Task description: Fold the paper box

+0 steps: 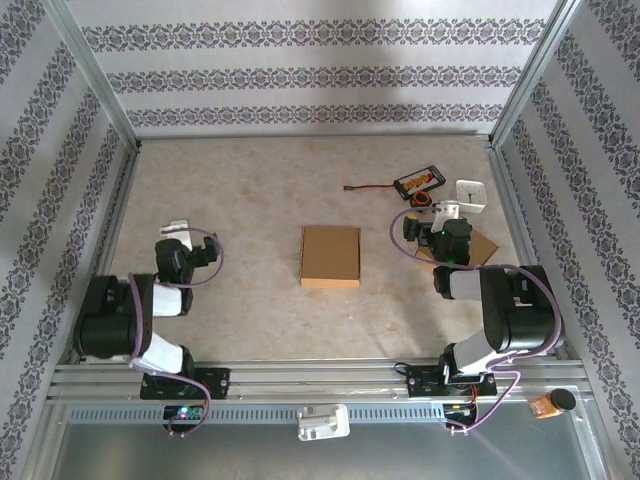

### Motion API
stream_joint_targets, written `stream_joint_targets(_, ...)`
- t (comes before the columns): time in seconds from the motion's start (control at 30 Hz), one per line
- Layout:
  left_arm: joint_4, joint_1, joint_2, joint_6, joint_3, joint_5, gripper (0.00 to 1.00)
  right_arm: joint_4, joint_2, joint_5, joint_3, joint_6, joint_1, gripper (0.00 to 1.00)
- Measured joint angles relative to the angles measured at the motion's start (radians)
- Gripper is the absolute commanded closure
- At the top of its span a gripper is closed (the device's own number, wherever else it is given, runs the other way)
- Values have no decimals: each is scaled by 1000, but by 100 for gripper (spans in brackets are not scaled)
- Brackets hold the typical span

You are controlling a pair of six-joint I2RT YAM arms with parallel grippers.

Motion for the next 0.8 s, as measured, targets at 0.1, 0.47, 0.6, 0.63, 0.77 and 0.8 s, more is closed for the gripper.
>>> stream_joint_targets(0.1,17,-40,53,16,39,16,1,0,0,8,0,-1,1,2)
stream_joint_targets(0.47,35,-56,55,27,79,-14,1,0,0,8,0,-1,1,2)
stream_joint_targets(0.6,34,-57,55,31,79,-13,1,0,0,8,0,-1,1,2)
stream_joint_targets(0.63,34,-56,55,31,79,-10,1,0,0,8,0,-1,1,2)
stream_joint_targets(0.77,34,-59,55,35,80,-6,1,0,0,8,0,-1,1,2)
stream_joint_targets(0.8,34,-61,55,35,80,-6,1,0,0,8,0,-1,1,2)
